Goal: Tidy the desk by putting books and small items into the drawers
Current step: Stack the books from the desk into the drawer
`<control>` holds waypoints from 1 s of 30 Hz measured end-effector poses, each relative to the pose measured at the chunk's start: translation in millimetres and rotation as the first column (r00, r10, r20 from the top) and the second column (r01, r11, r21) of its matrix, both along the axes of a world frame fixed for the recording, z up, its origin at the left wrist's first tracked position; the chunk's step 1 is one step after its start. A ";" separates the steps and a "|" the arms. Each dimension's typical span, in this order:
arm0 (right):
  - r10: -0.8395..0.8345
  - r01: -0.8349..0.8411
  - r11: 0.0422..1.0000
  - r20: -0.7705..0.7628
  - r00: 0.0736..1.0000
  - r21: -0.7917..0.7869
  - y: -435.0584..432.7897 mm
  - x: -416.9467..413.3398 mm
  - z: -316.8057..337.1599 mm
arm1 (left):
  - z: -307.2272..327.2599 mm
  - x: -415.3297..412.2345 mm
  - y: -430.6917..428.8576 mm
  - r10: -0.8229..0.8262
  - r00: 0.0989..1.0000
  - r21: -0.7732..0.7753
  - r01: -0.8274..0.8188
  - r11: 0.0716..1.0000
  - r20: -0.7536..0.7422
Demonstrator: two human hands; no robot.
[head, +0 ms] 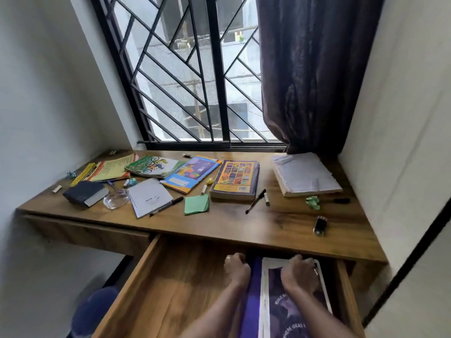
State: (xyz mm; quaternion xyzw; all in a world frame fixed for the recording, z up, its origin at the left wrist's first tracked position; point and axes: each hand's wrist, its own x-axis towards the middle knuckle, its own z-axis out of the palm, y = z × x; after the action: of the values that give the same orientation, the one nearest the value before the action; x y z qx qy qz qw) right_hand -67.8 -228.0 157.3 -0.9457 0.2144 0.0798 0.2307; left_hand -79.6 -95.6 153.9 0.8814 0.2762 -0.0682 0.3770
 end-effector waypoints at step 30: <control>-0.062 0.053 0.967 0.028 0.998 0.247 154.0 275.0 28.5 | 32.1 238.9 160.2 -0.252 0.966 0.017 0.251 0.968 0.058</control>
State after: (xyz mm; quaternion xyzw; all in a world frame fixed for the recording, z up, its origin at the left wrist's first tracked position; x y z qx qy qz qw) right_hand 207.2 -74.0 185.8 -0.9044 0.2260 0.0824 0.3523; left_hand 159.3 64.6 186.0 0.9128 0.1512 -0.0878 0.3692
